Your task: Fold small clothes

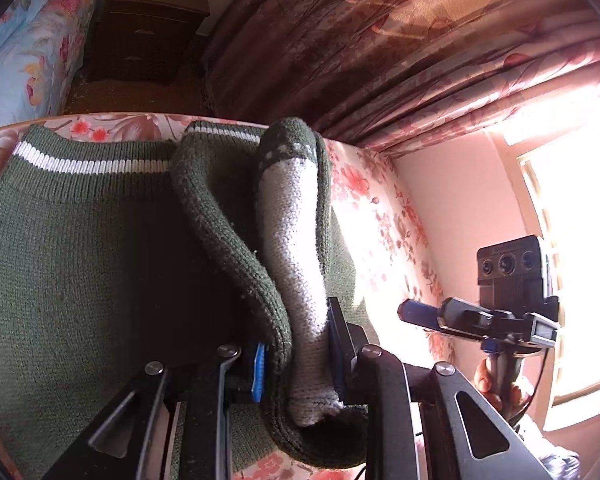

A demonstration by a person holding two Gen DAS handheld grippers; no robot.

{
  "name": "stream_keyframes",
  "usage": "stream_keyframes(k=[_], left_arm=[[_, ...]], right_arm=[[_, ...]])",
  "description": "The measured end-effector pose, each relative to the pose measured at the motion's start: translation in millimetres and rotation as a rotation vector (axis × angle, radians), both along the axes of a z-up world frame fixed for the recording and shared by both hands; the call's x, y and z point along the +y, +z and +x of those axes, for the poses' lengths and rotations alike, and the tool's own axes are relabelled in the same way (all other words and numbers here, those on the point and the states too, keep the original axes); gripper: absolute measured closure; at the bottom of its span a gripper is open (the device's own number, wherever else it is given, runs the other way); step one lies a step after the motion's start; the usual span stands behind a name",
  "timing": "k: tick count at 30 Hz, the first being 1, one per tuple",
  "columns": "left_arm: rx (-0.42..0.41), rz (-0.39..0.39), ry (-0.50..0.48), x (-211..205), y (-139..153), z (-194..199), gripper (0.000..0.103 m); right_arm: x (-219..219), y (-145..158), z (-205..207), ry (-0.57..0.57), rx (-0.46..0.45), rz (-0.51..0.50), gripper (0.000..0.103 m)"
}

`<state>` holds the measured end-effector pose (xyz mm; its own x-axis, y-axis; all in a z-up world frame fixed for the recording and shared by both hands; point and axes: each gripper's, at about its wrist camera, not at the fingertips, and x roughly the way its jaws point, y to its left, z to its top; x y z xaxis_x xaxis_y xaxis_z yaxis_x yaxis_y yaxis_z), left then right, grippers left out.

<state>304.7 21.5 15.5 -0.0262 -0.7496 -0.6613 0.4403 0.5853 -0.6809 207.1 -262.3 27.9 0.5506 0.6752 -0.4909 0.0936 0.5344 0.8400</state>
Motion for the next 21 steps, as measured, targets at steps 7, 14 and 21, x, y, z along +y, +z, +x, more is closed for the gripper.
stream_keyframes(k=[7,14,21], left_arm=[[-0.028,-0.263,-0.008,15,24,-11,0.103],[0.025,-0.195,-0.006,-14,-1,-7,0.103],[-0.018,-0.338,0.018,0,10,-28,0.000]], right_arm=[[22,-5,11,0.040,0.003,0.008,0.062],[25,-9,15,0.009,0.017,0.058,0.062],[6,4,26,-0.057,0.033,0.052,0.046]])
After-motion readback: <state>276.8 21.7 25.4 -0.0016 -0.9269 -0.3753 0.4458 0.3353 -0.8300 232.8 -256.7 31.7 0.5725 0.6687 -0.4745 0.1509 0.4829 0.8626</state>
